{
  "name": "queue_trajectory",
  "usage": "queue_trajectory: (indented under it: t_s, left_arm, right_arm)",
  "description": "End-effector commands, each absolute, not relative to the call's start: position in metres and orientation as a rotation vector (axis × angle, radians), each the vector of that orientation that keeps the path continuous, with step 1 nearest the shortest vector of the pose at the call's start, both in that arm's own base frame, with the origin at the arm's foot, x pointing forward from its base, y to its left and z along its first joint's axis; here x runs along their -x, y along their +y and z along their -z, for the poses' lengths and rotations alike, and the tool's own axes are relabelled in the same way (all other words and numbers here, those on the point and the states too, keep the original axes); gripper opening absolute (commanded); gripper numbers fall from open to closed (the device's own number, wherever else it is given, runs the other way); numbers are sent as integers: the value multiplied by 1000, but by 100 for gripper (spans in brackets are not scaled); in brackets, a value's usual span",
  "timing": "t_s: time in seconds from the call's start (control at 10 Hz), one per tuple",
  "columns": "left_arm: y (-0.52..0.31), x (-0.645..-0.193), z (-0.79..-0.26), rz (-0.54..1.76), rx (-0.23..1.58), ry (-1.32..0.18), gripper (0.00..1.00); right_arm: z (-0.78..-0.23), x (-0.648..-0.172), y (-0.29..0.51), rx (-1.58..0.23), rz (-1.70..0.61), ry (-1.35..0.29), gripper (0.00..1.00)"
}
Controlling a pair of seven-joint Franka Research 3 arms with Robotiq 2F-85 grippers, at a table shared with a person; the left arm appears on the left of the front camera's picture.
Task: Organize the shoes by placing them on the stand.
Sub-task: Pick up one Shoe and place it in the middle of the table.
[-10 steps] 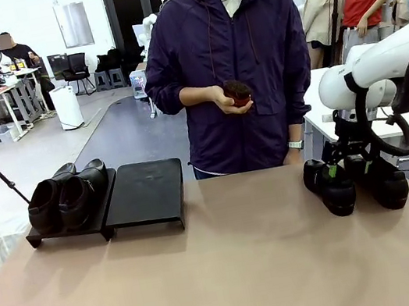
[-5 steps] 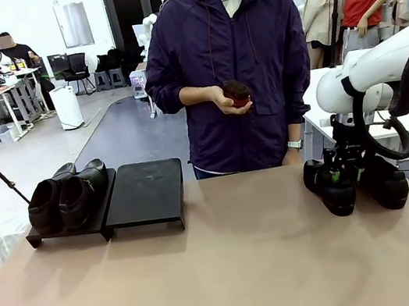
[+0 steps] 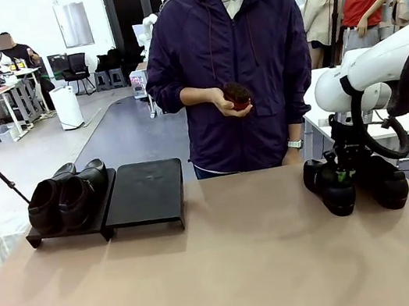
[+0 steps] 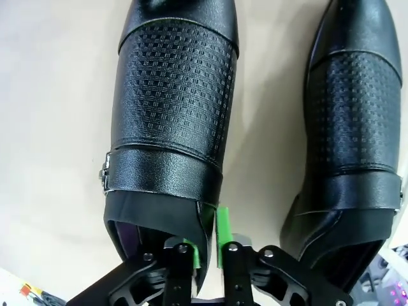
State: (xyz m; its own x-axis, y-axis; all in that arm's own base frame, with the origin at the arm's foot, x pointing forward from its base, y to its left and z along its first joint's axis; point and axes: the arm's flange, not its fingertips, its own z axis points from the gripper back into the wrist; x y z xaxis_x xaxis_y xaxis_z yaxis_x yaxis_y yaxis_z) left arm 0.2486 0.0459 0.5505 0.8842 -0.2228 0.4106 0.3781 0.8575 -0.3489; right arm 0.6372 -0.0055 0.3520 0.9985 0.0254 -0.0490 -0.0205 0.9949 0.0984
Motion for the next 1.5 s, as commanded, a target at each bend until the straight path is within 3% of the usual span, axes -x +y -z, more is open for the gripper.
queue_trajectory:
  t_s: [0.0,0.4,0.5,0.7,0.9,1.2,1.3,1.4]
  left_arm:
    - [46,-247,-552,319,442,-364,100]
    - [46,-247,-552,319,442,-364,100]
    - [46,-247,-552,319,442,-364,100]
    - [46,-247,-552,319,442,-364,100]
    - [46,-247,-552,319,442,-364,100]
    - [46,-247,-552,319,442,-364,100]
    - [46,-247,-552,319,442,-364,100]
    - [46,-247,-552,319,442,-364,100]
  right_arm:
    - [-355,-644,-3,-89,-41,59,0]
    - [-410,-610,-8,-72,7,5,0]
    - [-445,-582,-4,-158,-70,59,0]
    - [-500,-516,-2,-161,-37,61,0]
    - [-520,-450,2,-164,-13,161,0]
    - [-515,-358,15,-189,80,69,0]
    - [-513,-358,15,-183,65,48,0]
    - [-515,-388,1,-180,77,92,0]
